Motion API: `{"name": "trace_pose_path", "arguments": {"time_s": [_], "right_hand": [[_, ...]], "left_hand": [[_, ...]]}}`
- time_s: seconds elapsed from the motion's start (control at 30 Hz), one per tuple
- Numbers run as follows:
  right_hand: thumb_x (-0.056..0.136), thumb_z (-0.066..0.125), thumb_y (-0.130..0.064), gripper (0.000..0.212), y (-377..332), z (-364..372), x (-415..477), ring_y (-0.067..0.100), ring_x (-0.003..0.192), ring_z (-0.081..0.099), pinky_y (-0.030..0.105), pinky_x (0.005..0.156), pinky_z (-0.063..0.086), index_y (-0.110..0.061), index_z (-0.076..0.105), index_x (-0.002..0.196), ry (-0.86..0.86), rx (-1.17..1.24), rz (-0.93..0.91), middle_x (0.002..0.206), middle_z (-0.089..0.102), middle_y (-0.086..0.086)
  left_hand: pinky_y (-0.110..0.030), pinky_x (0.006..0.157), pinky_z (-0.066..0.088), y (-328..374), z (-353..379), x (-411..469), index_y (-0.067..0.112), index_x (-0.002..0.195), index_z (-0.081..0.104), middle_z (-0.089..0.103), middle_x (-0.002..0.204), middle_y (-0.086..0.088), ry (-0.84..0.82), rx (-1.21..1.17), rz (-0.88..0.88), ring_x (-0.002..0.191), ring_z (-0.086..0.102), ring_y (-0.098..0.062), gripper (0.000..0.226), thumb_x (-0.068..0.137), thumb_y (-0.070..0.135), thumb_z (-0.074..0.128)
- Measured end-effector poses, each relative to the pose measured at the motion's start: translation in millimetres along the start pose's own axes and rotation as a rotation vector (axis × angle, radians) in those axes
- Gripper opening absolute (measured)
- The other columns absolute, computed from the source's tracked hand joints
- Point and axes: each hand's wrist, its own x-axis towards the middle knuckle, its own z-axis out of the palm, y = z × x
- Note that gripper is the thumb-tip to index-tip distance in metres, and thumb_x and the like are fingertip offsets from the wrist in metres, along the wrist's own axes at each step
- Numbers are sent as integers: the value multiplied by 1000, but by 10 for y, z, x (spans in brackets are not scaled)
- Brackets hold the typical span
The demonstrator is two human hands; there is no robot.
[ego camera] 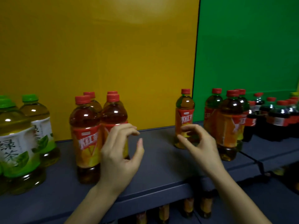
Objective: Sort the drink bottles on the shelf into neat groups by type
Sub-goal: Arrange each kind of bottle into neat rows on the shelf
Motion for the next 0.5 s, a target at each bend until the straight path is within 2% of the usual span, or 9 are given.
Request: {"name": "trace_pose_path", "arguments": {"time_s": [0.13, 0.23, 0.3, 0.37, 0.43, 0.5], "right_hand": [[81, 67, -15, 27, 333, -591, 81, 20, 104, 55, 44, 88, 49, -24, 54, 103, 216, -84, 12, 106, 56, -5], [77, 71, -14, 44, 564, -897, 102, 23, 112, 48, 37, 94, 42, -19, 49, 114, 314, -155, 55, 111, 47, -5], [72, 76, -19, 62, 740, -1020, 119, 21, 117, 47, 38, 99, 41, -17, 42, 124, 238, -138, 126, 120, 46, -2], [69, 78, -27, 75, 892, -1066, 129, 20, 118, 50, 43, 101, 44, -22, 35, 131, 89, -73, 211, 130, 48, 0], [68, 77, -34, 82, 982, -1059, 139, 17, 120, 50, 42, 101, 44, -24, 32, 136, -8, -64, 255, 135, 48, 1], [70, 76, -36, 82, 1035, -1052, 153, 16, 122, 49, 40, 103, 42, -21, 32, 138, -29, -81, 239, 137, 47, 0]], "left_hand": [[-15, 81, 41, 97, 708, 56, 17, 107, 52, 49, 104, 9, -261, -57, -146, 96, 49, -4, 28, 82, 29, 58], [-24, 90, 42, 134, 1238, 90, 16, 125, 42, 43, 121, 7, -335, -97, -325, 112, 48, -11, 54, 80, 30, 68], [-26, 93, 39, 148, 1536, 143, 14, 133, 32, 39, 133, 0, -372, -120, -459, 120, 44, -16, 73, 76, 32, 72], [-30, 95, 41, 119, 1780, 191, 12, 136, 28, 38, 136, -5, -384, -141, -552, 123, 43, -20, 83, 71, 32, 76], [-34, 97, 42, 58, 1948, 233, 11, 136, 29, 38, 136, -7, -350, -151, -617, 123, 44, -23, 87, 68, 31, 79], [-31, 95, 40, 4, 2041, 259, 11, 137, 27, 40, 138, -7, -329, -141, -681, 124, 44, -22, 90, 67, 30, 80]]}}
